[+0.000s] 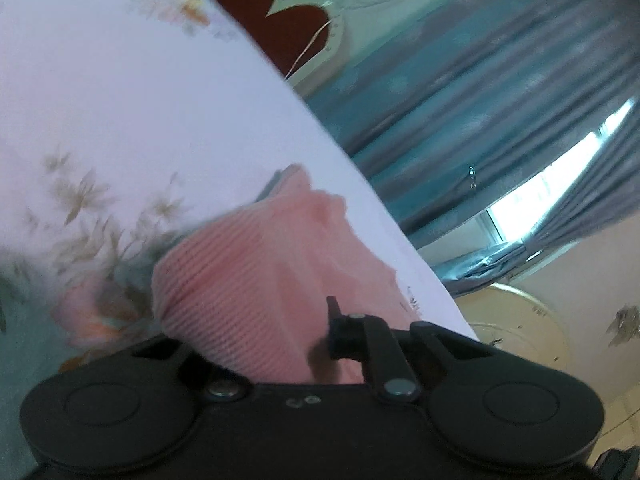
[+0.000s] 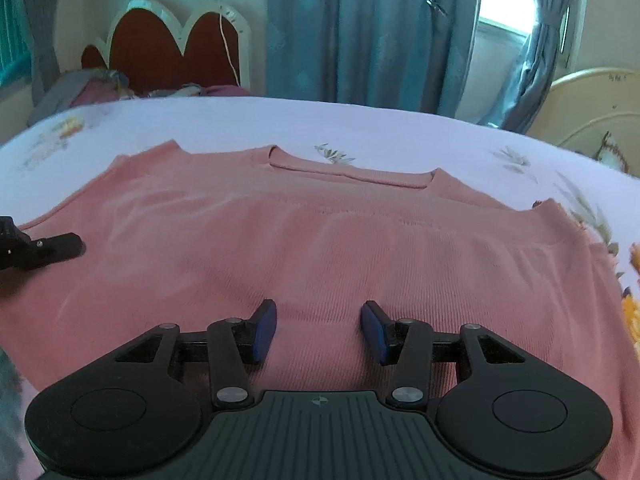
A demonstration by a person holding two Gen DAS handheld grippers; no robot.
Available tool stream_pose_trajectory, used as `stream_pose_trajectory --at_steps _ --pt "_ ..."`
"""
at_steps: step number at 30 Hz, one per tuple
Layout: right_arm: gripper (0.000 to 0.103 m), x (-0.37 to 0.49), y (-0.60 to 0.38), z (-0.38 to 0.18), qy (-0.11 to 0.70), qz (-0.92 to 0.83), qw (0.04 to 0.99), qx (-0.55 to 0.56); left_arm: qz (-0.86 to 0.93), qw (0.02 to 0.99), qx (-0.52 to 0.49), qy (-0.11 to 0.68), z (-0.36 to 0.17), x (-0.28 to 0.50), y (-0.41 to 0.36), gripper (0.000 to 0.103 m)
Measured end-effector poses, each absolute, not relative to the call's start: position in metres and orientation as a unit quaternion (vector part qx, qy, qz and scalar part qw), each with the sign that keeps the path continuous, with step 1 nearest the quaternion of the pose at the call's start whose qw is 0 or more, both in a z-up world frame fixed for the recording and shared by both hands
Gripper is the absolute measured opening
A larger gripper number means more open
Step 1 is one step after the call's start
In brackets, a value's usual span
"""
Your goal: Fold small clothes
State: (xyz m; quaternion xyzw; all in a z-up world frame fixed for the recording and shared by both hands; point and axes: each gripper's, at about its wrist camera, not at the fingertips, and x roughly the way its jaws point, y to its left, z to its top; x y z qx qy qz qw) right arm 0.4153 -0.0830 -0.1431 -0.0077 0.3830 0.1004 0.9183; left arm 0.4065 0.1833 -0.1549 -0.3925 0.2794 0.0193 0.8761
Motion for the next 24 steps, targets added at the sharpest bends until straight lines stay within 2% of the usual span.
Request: stream_pose_trajectory --at_steps 5,9,16,21,24 --pt "0.047 0.414 -0.089 -0.143 0.377 0.120 0.918 -0.006 0.022 0.909 -0.321 0.265 -0.123 0.407 0.156 0.010" --pt "0.047 0.411 -0.124 -0.129 0.373 0.137 0.914 0.079 -0.009 0.935 -0.246 0.255 -0.091 0.416 0.116 0.010" --pt "0.047 0.385 -0.227 -0.110 0.353 0.098 0.915 0.167 -0.136 0.952 -0.117 0.247 -0.053 0.438 -0.006 0.010" --pt "0.047 0.354 -0.307 -0.111 0.350 0.049 0.913 0.204 -0.248 0.929 -0.041 0.272 -0.076 0.430 -0.112 0.010" --pt "0.047 0.335 -0.352 -0.119 0.358 0.019 0.907 0.221 -0.299 0.898 0.063 0.317 -0.113 0.414 -0.171 0.013"
